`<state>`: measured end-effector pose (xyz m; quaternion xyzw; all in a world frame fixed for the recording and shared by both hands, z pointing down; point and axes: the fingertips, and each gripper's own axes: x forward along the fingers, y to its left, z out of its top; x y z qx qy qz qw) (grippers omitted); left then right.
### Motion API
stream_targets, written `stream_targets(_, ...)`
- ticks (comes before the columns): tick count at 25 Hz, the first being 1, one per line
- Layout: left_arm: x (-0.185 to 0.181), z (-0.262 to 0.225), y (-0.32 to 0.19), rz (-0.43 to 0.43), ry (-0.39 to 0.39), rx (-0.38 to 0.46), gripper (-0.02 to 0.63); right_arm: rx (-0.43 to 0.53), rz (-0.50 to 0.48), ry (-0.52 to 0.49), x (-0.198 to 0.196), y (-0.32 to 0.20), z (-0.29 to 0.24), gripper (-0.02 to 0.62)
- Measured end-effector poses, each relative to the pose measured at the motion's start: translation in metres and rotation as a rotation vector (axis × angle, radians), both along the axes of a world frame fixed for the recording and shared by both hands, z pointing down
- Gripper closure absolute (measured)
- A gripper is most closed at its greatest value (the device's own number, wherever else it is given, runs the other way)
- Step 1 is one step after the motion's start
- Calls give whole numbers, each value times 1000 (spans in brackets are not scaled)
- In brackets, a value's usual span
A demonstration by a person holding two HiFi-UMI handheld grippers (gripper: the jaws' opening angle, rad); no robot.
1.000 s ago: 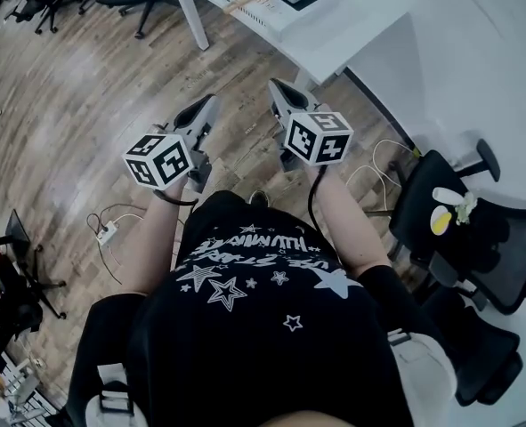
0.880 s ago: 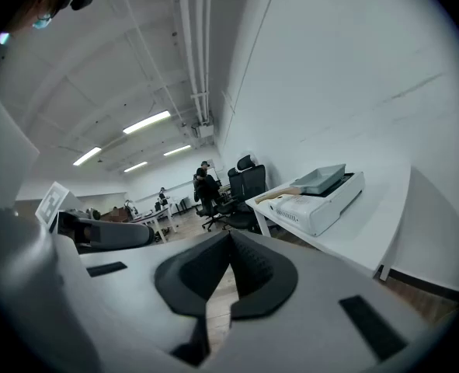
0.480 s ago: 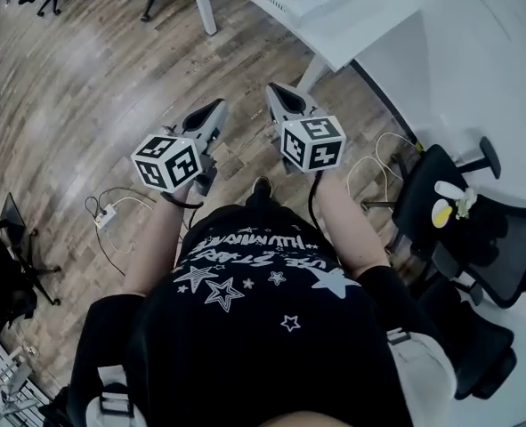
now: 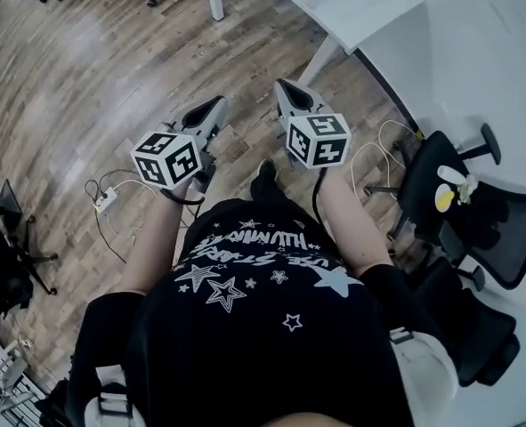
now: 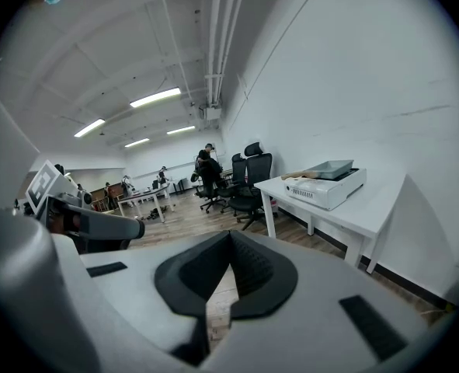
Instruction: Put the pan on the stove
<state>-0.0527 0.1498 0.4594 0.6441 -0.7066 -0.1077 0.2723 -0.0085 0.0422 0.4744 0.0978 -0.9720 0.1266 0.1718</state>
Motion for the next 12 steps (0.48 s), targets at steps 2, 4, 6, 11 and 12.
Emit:
stream_targets(2, 6, 1, 10, 3, 0, -1, 589, 3, 7, 4, 6, 11, 0, 588)
stream_targets(4, 14, -1, 22, 17, -12, 7, 589, 6, 12, 6, 12, 23, 0, 588)
stream_targets(6, 21, -1, 33, 28, -29, 11, 589, 10, 13, 10, 19, 35, 1, 588)
stream_targets(11, 37, 3, 55, 29, -41, -6, 589, 10, 6, 26, 36, 60, 7, 588)
stream_targets(12, 41, 4, 60, 29, -42, -10, 589, 10, 4, 29, 39, 65, 8, 588)
